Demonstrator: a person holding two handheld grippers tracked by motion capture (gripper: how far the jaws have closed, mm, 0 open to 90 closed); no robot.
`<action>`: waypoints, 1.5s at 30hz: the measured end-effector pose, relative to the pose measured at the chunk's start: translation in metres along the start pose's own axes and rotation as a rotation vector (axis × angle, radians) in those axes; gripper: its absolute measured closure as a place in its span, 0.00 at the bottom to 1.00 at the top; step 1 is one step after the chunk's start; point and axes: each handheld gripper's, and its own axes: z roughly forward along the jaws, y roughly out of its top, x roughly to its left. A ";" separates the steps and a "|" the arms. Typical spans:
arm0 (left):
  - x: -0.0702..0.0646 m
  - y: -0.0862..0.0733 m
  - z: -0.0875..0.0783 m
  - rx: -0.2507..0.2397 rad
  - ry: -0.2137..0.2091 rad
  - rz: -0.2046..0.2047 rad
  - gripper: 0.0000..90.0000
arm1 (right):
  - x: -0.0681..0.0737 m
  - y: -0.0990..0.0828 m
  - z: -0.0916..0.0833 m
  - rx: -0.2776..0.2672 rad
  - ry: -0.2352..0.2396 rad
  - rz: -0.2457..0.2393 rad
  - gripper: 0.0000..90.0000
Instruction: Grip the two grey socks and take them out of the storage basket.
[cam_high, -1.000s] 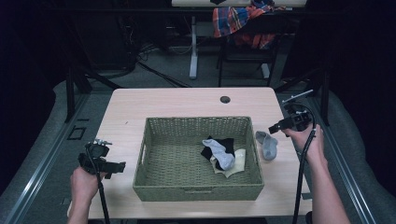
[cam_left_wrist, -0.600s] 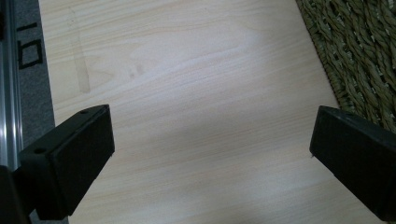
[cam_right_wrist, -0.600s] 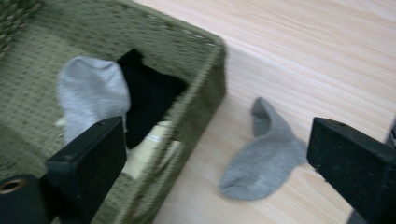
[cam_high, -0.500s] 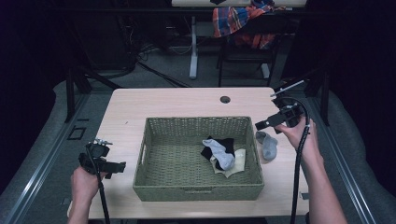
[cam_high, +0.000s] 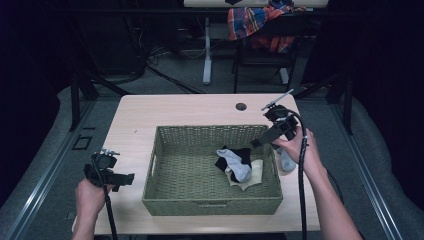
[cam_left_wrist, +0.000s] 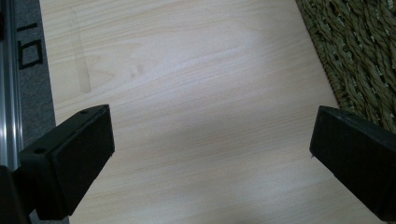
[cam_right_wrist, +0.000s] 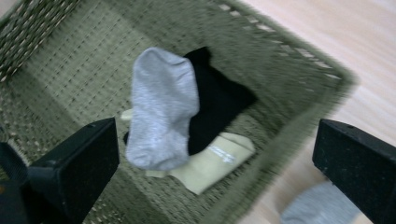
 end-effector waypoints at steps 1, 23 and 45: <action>0.000 0.000 0.000 0.000 0.000 0.000 0.00 | 0.004 0.001 0.004 0.006 0.005 -0.006 0.03; -0.002 0.001 0.001 0.010 -0.003 0.007 0.00 | 0.038 0.014 0.085 0.183 0.021 -0.092 0.30; -0.001 0.001 0.002 0.016 -0.002 0.009 0.00 | 0.038 0.015 0.104 0.283 0.056 -0.079 0.96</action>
